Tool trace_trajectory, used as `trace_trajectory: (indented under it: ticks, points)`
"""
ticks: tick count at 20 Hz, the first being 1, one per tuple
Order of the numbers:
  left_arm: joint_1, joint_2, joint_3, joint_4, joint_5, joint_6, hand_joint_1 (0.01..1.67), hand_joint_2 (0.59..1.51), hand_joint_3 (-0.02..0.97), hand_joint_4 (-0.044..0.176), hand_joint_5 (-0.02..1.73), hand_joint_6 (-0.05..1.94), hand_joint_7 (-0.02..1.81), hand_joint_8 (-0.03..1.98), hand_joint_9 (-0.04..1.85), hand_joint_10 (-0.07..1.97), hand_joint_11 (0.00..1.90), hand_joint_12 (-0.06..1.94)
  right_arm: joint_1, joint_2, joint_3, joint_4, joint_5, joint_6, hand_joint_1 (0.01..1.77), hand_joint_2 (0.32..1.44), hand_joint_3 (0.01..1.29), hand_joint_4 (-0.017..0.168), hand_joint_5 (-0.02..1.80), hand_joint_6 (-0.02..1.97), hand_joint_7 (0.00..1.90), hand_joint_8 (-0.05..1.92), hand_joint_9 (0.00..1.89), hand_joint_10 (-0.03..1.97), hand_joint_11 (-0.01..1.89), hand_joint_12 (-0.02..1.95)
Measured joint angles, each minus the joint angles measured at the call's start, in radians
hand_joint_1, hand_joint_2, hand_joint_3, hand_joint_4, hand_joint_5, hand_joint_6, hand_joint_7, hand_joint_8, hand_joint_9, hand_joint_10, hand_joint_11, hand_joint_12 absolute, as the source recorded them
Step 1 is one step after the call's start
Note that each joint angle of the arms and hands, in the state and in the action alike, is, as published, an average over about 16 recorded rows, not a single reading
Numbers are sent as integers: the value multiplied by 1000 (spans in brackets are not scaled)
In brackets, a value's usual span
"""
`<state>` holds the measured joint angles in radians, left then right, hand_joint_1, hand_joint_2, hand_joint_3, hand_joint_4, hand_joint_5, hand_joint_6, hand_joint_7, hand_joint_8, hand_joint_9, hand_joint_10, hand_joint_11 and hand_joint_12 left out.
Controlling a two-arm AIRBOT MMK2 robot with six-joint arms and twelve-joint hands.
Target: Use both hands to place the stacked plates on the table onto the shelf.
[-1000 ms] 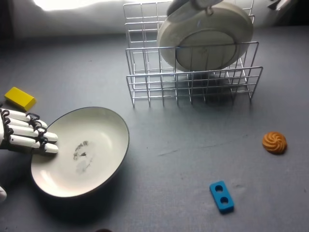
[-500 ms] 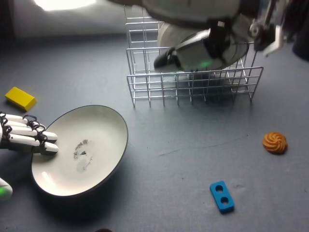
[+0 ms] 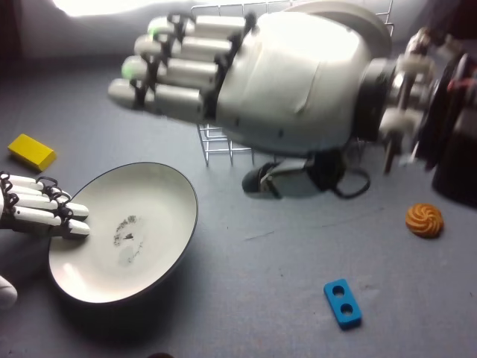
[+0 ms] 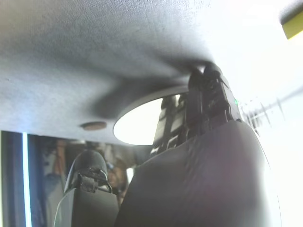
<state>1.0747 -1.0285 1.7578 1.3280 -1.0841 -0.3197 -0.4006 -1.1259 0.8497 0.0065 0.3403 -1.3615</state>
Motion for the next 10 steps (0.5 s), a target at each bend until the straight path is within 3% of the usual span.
trace_trajectory:
  ticks: [10]
  points:
    - [-136,-1,22,123,-7,39,22,1133,12,1,89,17,24,-21,110,20,12,168,-136,-79,-15,145,74,-198,1197,956,14,3,22,15,21,19,22,5,32,43]
